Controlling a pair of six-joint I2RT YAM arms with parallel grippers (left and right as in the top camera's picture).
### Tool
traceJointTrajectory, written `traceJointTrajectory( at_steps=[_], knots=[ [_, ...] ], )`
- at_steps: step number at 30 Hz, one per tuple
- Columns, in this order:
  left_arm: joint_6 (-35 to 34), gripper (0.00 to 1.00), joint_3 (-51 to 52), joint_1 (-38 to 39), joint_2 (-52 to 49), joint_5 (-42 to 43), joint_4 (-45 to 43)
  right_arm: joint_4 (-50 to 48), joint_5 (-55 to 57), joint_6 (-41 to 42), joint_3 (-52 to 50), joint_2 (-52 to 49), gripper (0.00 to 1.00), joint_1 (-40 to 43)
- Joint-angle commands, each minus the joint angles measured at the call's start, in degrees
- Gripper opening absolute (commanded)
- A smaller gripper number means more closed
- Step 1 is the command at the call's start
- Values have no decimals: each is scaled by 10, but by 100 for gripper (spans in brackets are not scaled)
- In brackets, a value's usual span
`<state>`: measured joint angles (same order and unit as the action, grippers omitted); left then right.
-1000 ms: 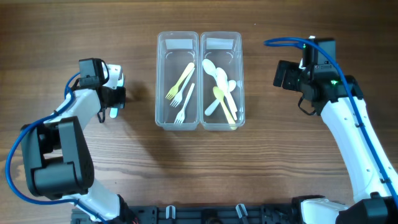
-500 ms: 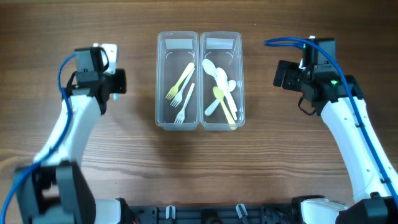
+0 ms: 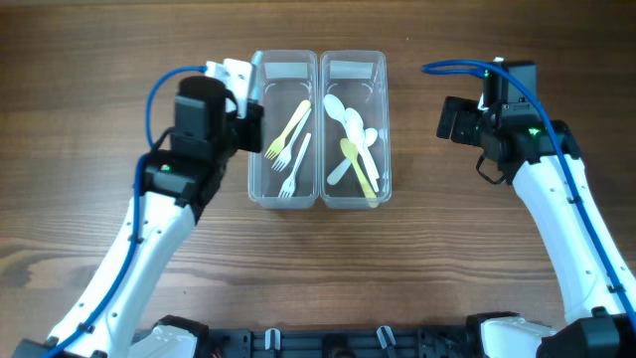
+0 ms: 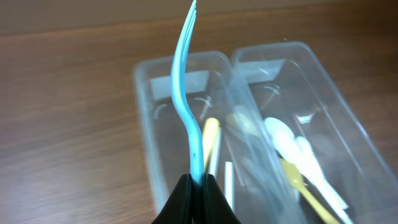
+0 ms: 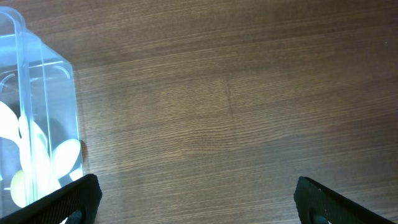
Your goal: Pack container
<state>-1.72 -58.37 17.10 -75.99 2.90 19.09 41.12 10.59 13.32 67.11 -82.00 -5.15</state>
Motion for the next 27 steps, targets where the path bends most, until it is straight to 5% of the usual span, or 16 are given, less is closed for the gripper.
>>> traceJointTrajectory(
  at_steps=[1, 3, 5, 6, 8, 15, 27],
  knots=[
    [-37, 4, -10, 31, -39, 5, -4, -2, 10, -7, 8, -3, 100, 1],
    [-37, 4, -10, 42, -61, 5, -7, -2, 10, -7, 8, -3, 100, 1],
    [-37, 18, -10, 47, -78, 5, -14, -2, 10, -7, 8, -3, 100, 1],
    [-37, 50, -10, 47, -84, 5, -16, -2, 10, -7, 8, -3, 100, 1],
    [-37, 97, -10, 47, -92, 5, -30, -2, 10, -7, 8, -3, 100, 1],
    [-37, 100, -18, 13, -54, 0, -91, -2, 10, -7, 8, -3, 100, 1],
    [-37, 100, -19, -166, 2, -90, -77, -2, 10, -7, 8, -3, 100, 1]
  ],
)
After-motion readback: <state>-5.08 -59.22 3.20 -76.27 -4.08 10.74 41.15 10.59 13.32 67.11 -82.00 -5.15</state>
